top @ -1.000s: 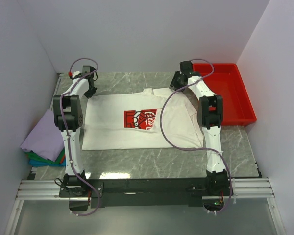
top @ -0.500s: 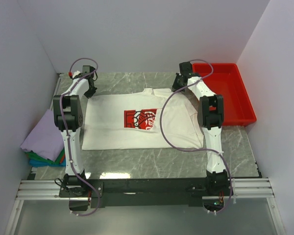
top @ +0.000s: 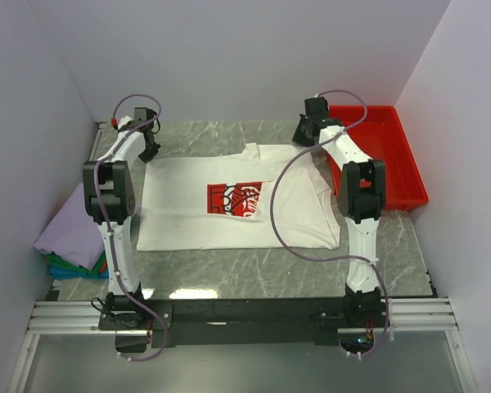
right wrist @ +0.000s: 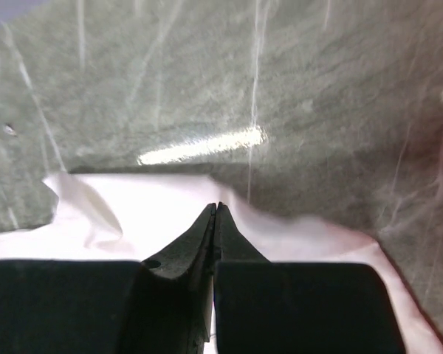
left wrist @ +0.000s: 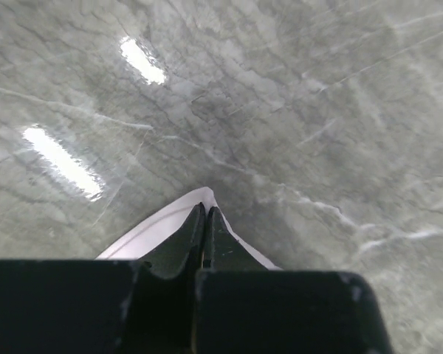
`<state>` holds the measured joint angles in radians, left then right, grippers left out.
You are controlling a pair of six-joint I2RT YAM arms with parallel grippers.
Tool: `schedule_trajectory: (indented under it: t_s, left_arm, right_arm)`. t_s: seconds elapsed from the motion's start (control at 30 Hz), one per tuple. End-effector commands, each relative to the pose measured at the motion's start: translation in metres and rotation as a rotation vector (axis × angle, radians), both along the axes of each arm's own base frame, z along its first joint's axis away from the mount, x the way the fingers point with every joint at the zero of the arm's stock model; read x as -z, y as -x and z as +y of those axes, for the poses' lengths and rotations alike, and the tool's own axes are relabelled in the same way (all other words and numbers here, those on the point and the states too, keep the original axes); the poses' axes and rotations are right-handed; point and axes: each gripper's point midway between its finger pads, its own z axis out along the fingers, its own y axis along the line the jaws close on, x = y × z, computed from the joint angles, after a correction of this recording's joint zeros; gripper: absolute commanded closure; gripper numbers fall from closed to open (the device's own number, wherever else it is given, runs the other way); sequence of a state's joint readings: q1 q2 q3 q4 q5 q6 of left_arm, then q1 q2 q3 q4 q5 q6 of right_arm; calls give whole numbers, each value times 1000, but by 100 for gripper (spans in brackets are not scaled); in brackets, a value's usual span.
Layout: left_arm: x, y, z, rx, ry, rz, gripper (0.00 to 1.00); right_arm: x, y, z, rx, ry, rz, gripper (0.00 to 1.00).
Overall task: Fold and stack the t-shirts
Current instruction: Fold the tshirt
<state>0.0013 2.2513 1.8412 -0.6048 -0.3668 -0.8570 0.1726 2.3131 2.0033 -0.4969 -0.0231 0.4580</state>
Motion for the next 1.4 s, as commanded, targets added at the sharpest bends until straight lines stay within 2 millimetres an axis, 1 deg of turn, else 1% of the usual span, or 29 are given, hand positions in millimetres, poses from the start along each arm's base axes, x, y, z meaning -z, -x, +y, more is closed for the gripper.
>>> schedule_trajectory:
  t_s: [0.0, 0.23, 0.27, 0.33, 0.37, 0.4, 0.43, 0.47, 0.5, 0.53, 0.6, 0.63, 0.67, 0.7, 0.73, 0.8, 0.87, 1.0, 1.2, 1.37]
  left_arm:
    - [-56, -5, 10, 0, -11, -117, 99]
    - [-65, 8, 17, -14, -8, -124, 99]
    - [-62, 11, 16, -10, -5, -116, 99]
    - [-65, 10, 14, 8, 3, -132, 99]
    - [-62, 9, 13, 17, 7, -127, 99]
    - [-59, 11, 12, 20, 12, -111, 99]
    - [-56, 10, 12, 19, 14, -104, 99]
    - [-52, 8, 11, 21, 19, -97, 99]
    - [-49, 9, 10, 23, 23, -88, 99]
    - [-48, 8, 10, 23, 28, -87, 99]
    - [-44, 7, 8, 29, 34, -87, 99]
    - [-42, 7, 8, 30, 35, -85, 99]
    - [-40, 6, 7, 31, 40, -83, 99]
    - [-40, 5, 7, 31, 40, -81, 99]
    - [-41, 5, 7, 33, 39, -82, 99]
    - [-39, 4, 7, 33, 41, -78, 99]
    - [-38, 3, 7, 36, 42, -79, 99]
    - [-35, 2, 6, 38, 49, -74, 99]
    - [-32, 1, 5, 38, 53, -72, 99]
    - [-30, 1, 4, 41, 55, -67, 99]
  right_arm:
    - [-47, -10, -3, 15, 22, -128, 100]
    - [-49, 2, -7, 26, 22, -137, 100]
    - [-53, 4, -6, 25, 21, -143, 100]
    - [-56, 3, -7, 25, 20, -156, 100]
    - [-53, 1, -5, 20, 17, -150, 99]
    - [-50, 1, -5, 16, 22, -136, 96]
    - [-46, -5, -2, 12, 22, -136, 92]
    - [-43, -9, -1, 12, 21, -132, 84]
    - [-35, -9, -2, 13, 19, -100, 81]
    - [-31, -17, 3, 11, 13, -94, 77]
    - [-22, -22, 7, 18, -9, -89, 68]
    - [-14, -24, 12, 8, -30, -83, 62]
    - [-11, -27, 15, 3, -44, -88, 59]
    - [-14, -32, 18, 5, -56, -98, 58]
    - [-2, -34, 19, 4, -56, -79, 57]
    - [4, -36, 22, 3, -57, -69, 58]
    - [6, -39, 27, -3, -63, -72, 58]
    - [12, -38, 34, -20, -65, -65, 59]
    - [19, -37, 35, -25, -60, -49, 62]
    - [24, -34, 41, -41, -62, -32, 66]
